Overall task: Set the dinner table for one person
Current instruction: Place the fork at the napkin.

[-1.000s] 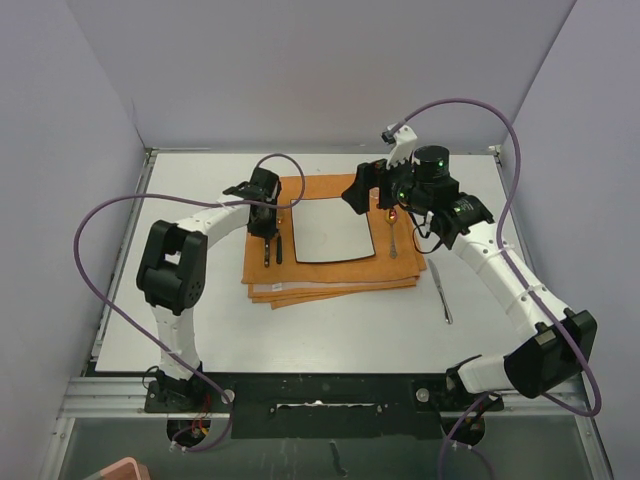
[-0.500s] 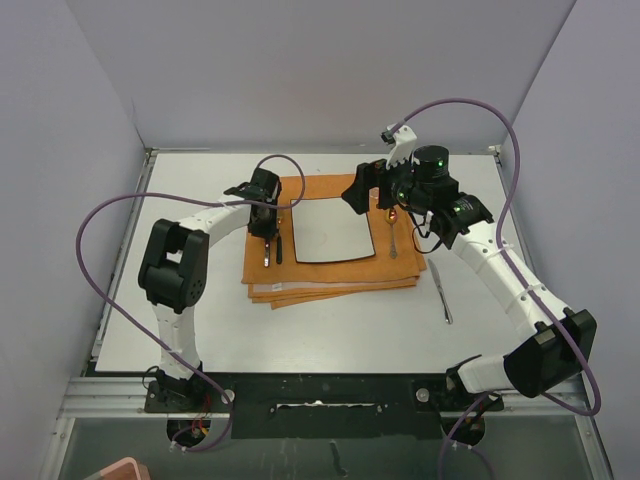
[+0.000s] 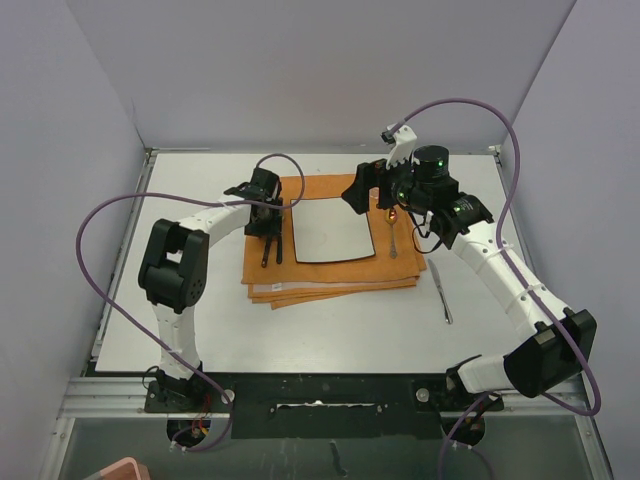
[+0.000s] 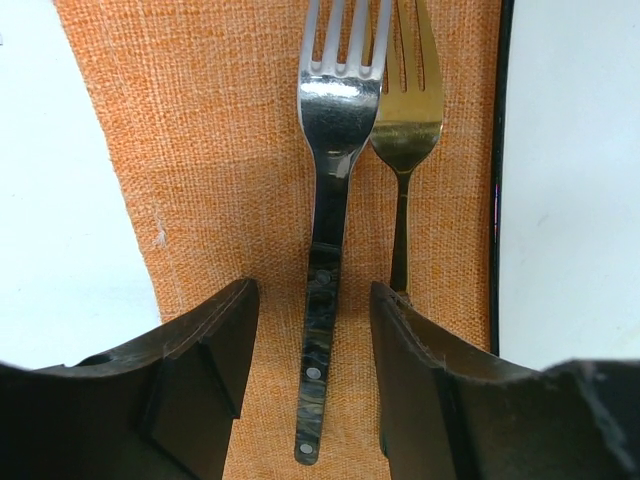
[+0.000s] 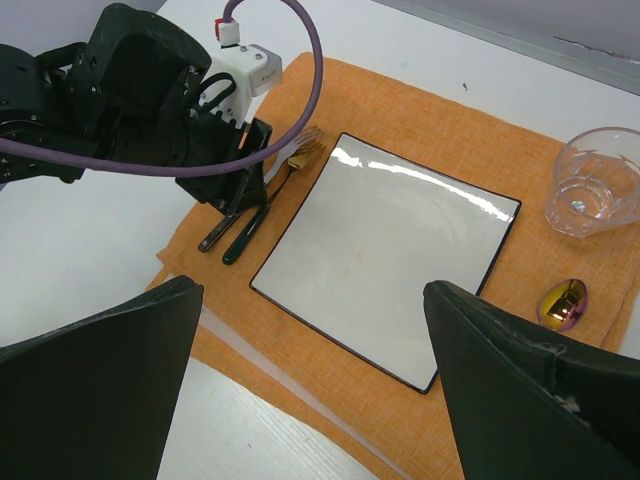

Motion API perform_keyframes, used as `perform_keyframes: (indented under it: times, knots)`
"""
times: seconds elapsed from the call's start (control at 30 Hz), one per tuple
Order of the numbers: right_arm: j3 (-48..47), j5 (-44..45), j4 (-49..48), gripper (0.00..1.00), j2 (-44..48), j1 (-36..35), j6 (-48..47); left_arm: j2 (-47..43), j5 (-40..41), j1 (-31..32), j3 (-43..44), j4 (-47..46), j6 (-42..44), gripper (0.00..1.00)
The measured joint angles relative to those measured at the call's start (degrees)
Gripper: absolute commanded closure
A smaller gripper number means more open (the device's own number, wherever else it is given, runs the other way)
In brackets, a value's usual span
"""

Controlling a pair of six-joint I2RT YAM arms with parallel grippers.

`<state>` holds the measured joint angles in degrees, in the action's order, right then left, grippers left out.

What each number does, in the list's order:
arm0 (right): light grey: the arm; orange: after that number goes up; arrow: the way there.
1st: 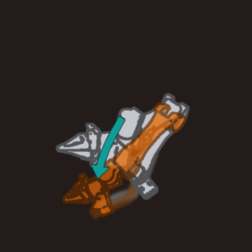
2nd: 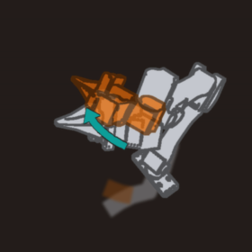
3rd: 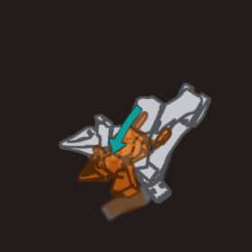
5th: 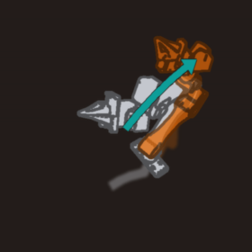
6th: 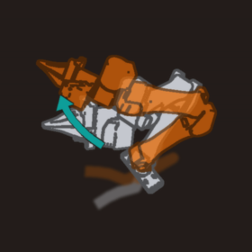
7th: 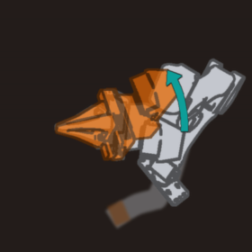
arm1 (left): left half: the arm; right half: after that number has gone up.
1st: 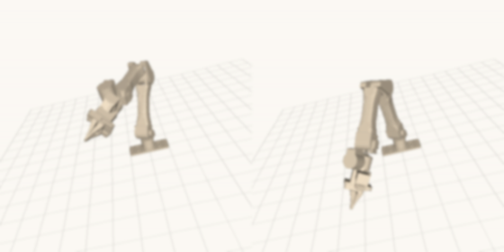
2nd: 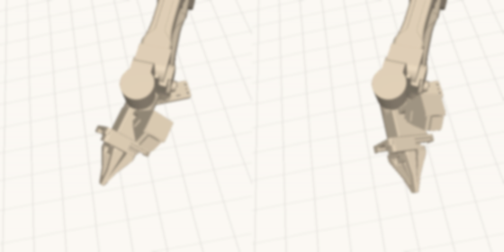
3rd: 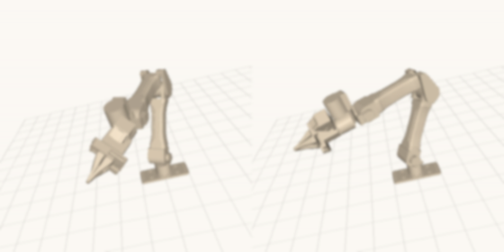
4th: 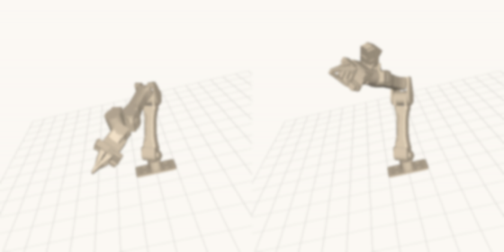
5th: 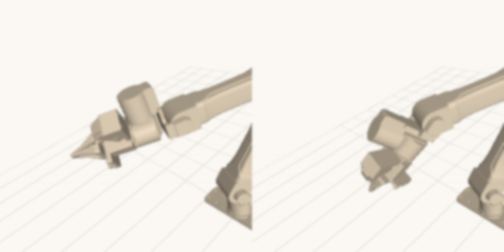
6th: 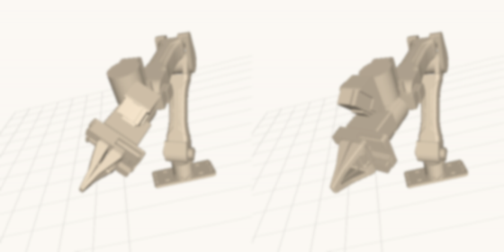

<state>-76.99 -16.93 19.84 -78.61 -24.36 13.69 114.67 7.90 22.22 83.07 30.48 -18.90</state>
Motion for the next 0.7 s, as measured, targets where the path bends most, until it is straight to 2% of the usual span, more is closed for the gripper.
perform_keyframes:
  times: [0.17, 0.33, 0.37, 0.43, 0.47, 0.53, 0.63, 0.7]
  knots:
    - [0.0, 0.0, 0.0, 0.02, 0.0, 0.0, 0.0, -0.7, 1.6, 0.0, -0.5, -0.7, 0.0, 0.55]
    - [0.0, 0.0, 0.0, 0.02, 0.0, 0.0, 0.0, -6.0, 3.7, 0.0, -2.2, -0.6, 0.3, 0.6]
    - [0.0, 0.0, 0.0, 0.02, 0.0, 0.0, 0.0, -7.6, 4.1, 0.0, -2.2, -0.7, 0.6, 0.64]
    - [0.0, 0.0, 0.0, 0.02, 0.1, 0.1, 0.0, -10.3, 5.0, 0.0, -2.2, -0.7, 1.0, 0.81]
    - [0.0, 0.0, 0.0, 0.02, 0.1, 0.1, 0.0, -11.9, 5.4, 0.0, -2.4, -0.8, 1.4, 0.85]
    - [0.0, 0.0, 0.0, 0.02, 0.2, 0.1, 0.1, -14.5, 5.9, 0.0, -3.6, -1.3, 1.6, 0.82]
    - [0.0, 0.0, 0.0, 0.02, 0.2, 0.1, 0.2, -16.5, 5.9, 0.1, -6.6, -1.7, 1.8, 0.68]
    - [0.0, 0.0, 0.0, 0.02, 0.2, 0.3, 0.3, -16.5, 5.8, 0.3, -8.9, -1.9, 1.9, 0.68]
